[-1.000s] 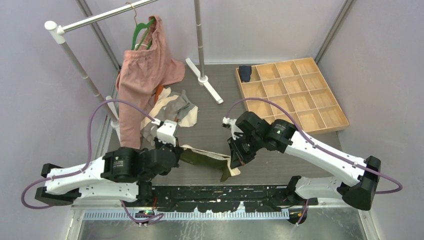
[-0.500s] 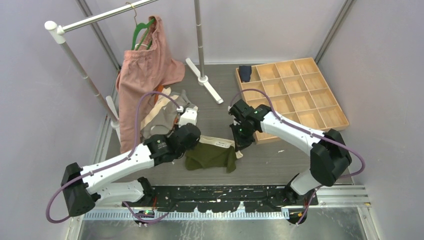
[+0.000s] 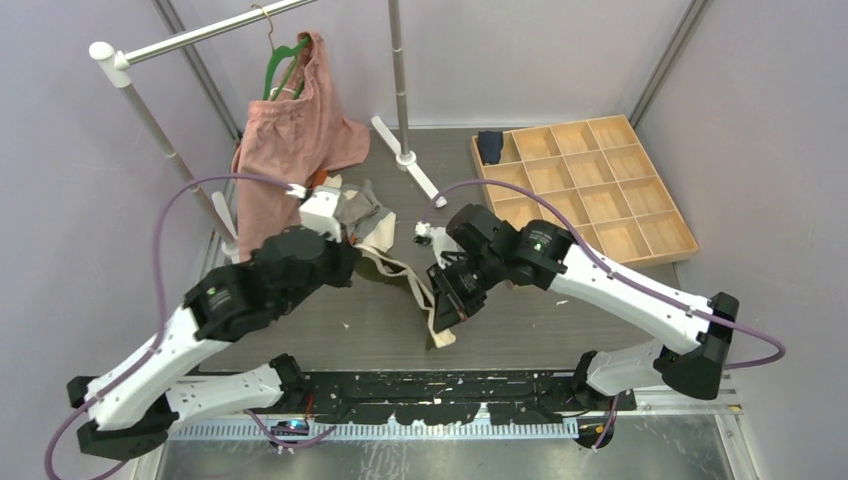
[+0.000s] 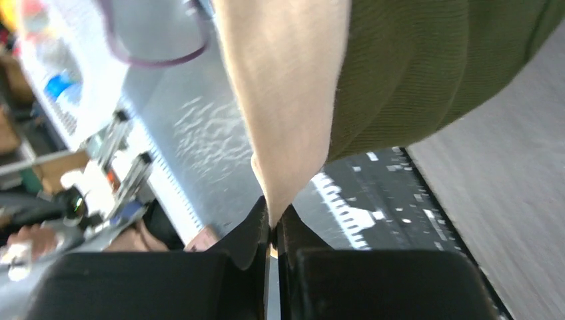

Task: Roll the underwear
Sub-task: Flatten out the underwear at the center of the board.

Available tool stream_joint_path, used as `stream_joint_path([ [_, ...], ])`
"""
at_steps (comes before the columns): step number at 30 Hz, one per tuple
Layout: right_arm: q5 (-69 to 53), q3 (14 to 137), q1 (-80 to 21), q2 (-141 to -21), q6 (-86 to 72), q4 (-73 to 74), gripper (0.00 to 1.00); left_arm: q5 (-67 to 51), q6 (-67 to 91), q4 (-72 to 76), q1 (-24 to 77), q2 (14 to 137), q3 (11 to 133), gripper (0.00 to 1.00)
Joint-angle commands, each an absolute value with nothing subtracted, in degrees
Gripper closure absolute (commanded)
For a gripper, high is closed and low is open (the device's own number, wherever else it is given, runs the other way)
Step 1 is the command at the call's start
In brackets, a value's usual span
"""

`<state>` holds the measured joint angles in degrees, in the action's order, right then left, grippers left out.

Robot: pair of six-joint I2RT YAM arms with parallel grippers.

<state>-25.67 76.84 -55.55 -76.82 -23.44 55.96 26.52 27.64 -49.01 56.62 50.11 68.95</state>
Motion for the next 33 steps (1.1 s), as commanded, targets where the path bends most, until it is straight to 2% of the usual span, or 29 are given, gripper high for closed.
stream_joint_path([
  [1, -34.1, 78.8, -58.7, -72.7, -27.7, 54.7, 0.99, 24.5, 31.4, -61.1, 56.5, 46.1, 73.1, 0.99],
  [6, -31.7, 67.9, -51.4, -73.7, -31.3, 48.5, 0.98, 30.3, 32.8, -55.3, 56.5, 49.1, 66.0, 0.99],
  [11, -29.2, 56.1, -42.7, -84.3, -30.9, 38.2, 0.96, 33.6, 33.1, -38.8, 55.8, 64.3, 56.6, 1.00],
  [17, -20.3, 54.0, -40.2, -93.6, -29.3, 34.3, 0.93, 37.9, 32.2, -27.2, 52.5, 81.1, 57.0, 0.99],
  [21, -15.2, 54.4, -40.1, -93.2, -28.8, 34.5, 0.89, 37.5, 30.1, -23.0, 49.8, 83.9, 57.7, 0.99],
  [25, -8.8, 55.5, -40.1, -91.5, -27.9, 36.6, 0.76, 35.1, 27.4, -19.9, 47.9, 85.9, 58.8, 0.98],
  [26, -6.7, 55.9, -40.1, -91.1, -27.8, 37.2, 0.72, 34.8, 27.1, -19.4, 47.6, 86.5, 59.1, 0.95],
  [29, 0.8, 57.1, -40.1, -89.0, -27.4, 39.6, 0.64, 35.0, 26.4, -19.7, 47.0, 88.3, 60.9, 0.77],
  [33, 7.4, 56.6, -40.1, -81.7, -27.7, 38.9, 0.61, 35.4, 27.0, -20.6, 46.5, 86.1, 61.0, 0.51],
])
